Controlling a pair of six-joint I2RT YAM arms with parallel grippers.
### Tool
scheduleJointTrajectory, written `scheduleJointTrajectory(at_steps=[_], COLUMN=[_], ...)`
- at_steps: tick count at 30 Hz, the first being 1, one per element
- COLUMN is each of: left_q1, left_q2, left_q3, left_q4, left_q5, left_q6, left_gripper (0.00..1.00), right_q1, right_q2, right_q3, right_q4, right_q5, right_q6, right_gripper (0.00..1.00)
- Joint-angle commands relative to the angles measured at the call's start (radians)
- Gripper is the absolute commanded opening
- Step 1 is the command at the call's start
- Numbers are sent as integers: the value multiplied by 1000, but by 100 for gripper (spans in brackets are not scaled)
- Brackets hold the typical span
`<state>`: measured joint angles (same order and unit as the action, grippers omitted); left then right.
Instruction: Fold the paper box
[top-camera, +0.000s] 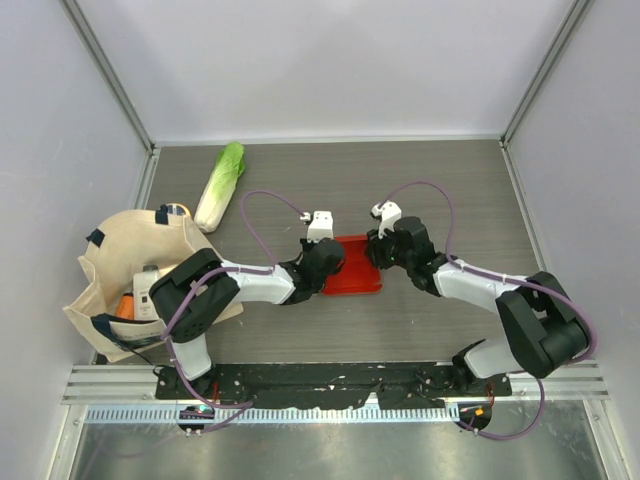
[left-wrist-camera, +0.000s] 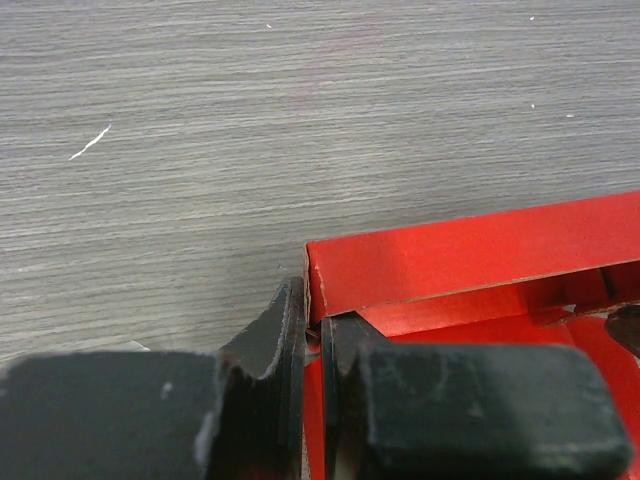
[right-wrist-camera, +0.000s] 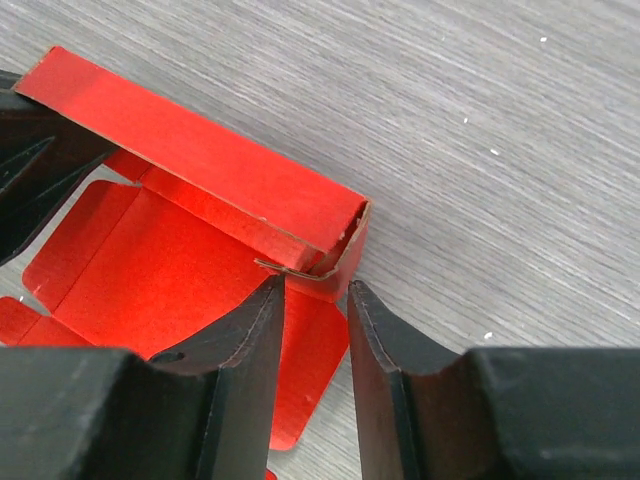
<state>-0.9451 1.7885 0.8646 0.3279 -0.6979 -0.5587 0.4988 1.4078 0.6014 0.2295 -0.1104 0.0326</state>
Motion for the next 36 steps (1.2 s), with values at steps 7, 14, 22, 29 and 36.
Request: scheduleJointTrajectory(at_steps=[7, 14, 22, 29, 36], left_q1=[-6, -4, -4, -4, -4], left_q2=[-26, -29, -35, -41, -40], left_q3=[-9, -10, -13, -21, -21], left_q4=[72, 76, 72, 74, 76], left_q5=[14, 17, 18, 23, 24], left_q6=[39, 40, 43, 45, 46], left_gripper=[0, 0, 0, 0, 0], right_q1=[92, 147, 161, 164, 165], right_q2=[39, 112, 201, 241, 295], right_q3=[-60, -80, -77, -75, -55], right_q4=[321, 476, 585, 648, 685], right_q5=[261, 371, 451, 430, 428], right_q6=[-53, -43, -34, -34, -34], right_gripper=[26, 10, 17, 26, 13])
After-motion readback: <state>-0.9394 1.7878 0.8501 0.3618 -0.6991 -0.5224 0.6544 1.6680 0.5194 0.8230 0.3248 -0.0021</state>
